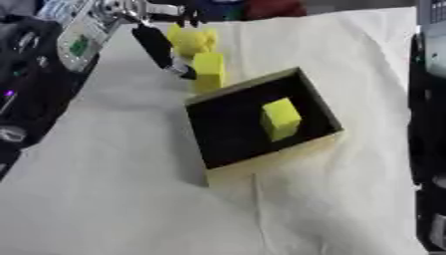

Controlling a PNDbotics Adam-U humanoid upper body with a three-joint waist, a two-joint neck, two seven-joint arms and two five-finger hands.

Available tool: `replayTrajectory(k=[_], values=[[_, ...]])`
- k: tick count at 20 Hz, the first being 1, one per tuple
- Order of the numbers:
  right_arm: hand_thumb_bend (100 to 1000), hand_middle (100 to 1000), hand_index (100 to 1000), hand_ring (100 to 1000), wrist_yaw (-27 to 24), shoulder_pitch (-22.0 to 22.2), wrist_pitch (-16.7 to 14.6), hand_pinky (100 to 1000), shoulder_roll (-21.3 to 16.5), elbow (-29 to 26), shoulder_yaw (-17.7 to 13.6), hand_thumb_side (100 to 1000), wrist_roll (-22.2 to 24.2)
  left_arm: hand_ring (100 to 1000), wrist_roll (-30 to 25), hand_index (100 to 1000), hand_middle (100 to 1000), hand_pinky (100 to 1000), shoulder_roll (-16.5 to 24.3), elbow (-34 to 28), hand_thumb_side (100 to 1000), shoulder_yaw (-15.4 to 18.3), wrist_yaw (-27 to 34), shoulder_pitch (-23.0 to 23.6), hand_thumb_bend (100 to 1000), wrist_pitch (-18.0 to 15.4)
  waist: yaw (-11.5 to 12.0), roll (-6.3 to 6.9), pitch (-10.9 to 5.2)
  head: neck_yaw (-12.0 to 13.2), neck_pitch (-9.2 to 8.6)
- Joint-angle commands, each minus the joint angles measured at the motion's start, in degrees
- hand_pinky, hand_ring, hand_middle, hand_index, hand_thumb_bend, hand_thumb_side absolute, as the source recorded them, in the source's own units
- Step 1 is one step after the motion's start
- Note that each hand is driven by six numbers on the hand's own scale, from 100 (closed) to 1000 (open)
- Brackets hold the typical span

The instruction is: Pick up objects on the table and place them in the box.

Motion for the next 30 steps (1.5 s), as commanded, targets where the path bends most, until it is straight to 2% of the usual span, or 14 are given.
replayTrajectory(k=[1,10,21,25,30], values=[[100,739,889,823,-0.69,-1.86,0.54,825,-1.16,-0.51,-0.84,905,-0.75,867,-0.04,1000,869,876,0.44,1.00,479,1.17,-0.29,-1.58,529,-0.48,-0.23,-0.05,-0.99,0.57,-0.72],[100,728,844,817,-1.92,-2.38,2.40,826,-1.11,-0.74,-2.93,936,-3.65,872,-0.30,1000,875,874,-1.26,4.64,477,1.70,-1.03,-2.20,530,-0.80,-1.34,0.02,-0.24,1.56,-1.51],[100,718,830,807,-2.50,-2.78,2.42,824,-1.38,-0.29,-2.65,955,-3.29,904,0.25,1000,888,904,-2.75,9.01,481,2.54,-7.96,-2.40,597,-1.43,-2.26,0.34,1.01,2.12,-2.29],[100,716,826,806,-2.80,-2.70,2.52,824,-1.39,-0.41,-2.67,956,-3.28,908,0.71,1000,891,907,-3.23,10.19,482,3.02,-9.78,-2.45,601,-1.52,-2.45,0.46,1.39,2.46,-2.57],[100,715,823,805,-3.13,-2.74,2.83,824,-1.55,-0.31,-2.84,961,-3.22,903,2.63,1000,886,897,-4.02,11.60,487,3.88,-11.24,-2.63,564,-1.35,-2.91,0.40,1.88,2.76,-3.02]])
